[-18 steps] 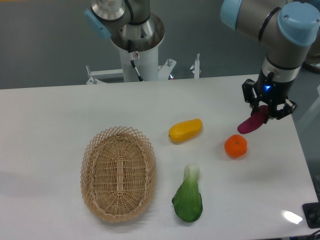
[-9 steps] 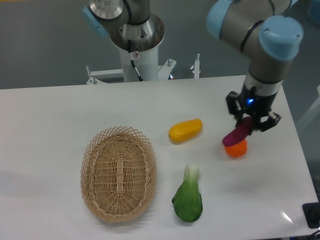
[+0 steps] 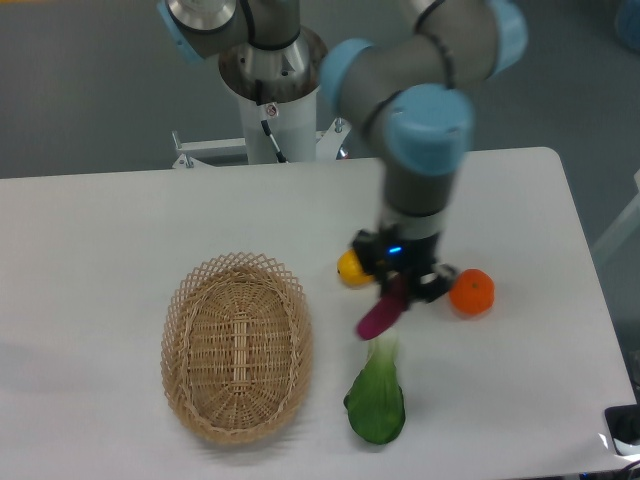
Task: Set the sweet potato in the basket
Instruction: 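Carry the sweet potato over the wicker basket, then lower the sweet potato into the basket and open the gripper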
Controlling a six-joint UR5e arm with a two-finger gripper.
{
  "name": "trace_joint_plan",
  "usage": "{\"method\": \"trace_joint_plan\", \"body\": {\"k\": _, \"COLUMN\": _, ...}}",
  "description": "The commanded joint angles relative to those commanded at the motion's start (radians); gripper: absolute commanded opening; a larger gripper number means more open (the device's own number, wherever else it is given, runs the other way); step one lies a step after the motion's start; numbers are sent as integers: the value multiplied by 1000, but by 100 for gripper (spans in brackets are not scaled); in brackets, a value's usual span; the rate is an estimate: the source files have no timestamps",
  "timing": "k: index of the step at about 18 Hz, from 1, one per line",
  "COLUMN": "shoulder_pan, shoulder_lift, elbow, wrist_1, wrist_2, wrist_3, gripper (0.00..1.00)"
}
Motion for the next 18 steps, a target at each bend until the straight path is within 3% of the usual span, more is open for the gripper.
{"method": "trace_joint_plan", "body": {"k": 5, "shoulder_pan": -101, "shoulder_lift": -26, "elbow": -97, "wrist_1": 123, "wrist_2": 0, "wrist_3": -72, "gripper": 31}}
{"method": "trace_joint_plan", "body": {"k": 10, "shoulder_pan": -155, "shoulder_lift": -64, "elbow": -144, "wrist_1": 141, "wrist_2": 5, "wrist_3": -68, "gripper": 31}}
{"method": "trace_joint_plan", "body": {"k": 18, "shoulder_pan": -183, "shoulder_lift": -116, "elbow": -146, "wrist_1": 141, "wrist_2": 3, "wrist_3": -68, "gripper": 37}}
